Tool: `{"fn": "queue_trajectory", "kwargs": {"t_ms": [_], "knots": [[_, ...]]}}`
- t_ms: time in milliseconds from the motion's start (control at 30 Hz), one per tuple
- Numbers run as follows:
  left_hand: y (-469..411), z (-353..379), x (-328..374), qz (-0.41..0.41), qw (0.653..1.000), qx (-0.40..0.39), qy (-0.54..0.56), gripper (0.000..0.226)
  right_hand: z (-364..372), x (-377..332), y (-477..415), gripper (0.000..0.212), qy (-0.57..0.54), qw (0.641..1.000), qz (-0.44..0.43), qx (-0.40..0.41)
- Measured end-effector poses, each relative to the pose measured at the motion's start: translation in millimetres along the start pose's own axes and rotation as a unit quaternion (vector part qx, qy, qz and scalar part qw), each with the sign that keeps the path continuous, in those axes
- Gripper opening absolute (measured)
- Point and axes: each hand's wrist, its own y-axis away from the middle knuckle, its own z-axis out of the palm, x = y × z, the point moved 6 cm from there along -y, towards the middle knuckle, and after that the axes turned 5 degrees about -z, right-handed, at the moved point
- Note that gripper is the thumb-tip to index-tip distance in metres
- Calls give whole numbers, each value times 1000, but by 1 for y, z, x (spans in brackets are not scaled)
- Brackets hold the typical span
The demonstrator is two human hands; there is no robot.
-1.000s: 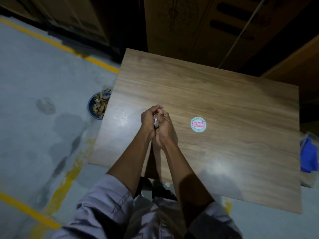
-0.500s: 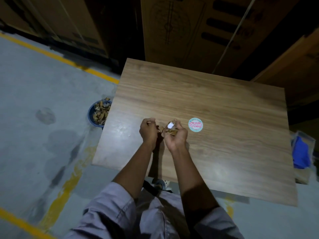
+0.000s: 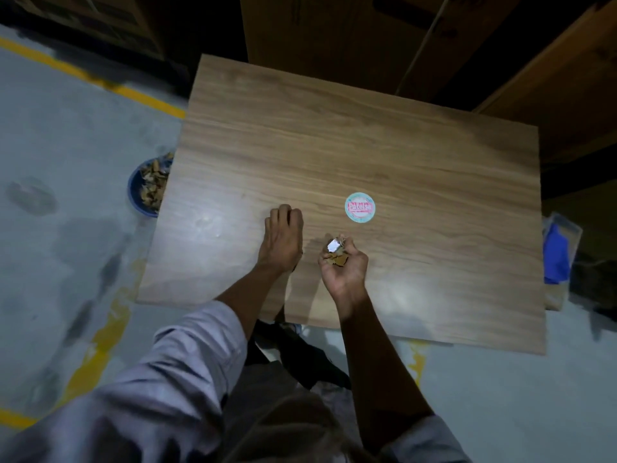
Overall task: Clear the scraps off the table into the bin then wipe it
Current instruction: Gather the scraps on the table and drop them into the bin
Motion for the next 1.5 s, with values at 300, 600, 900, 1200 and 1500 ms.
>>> {"fn": "queue_trajectory", "kwargs": {"t_ms": [300,600,900,1200,1500], "knots": [[0,-30,-22,-42,966,15,254,29,11,-1,25,28,26,1000,12,2],[51,-69,60,16,934,52,353,28,32,20,34,36,37,998,18,-50],[47,-85,74,126,974,100,157,52,31,16,31,31,26,999,18,-36],[27,-58,42,-316,656,-21,685,58,65,33,47,28,101,989,-11,-110],[27,-91,23,-345,173,-46,922,39,106,61,58,35,102,978,-82,-163]]}}
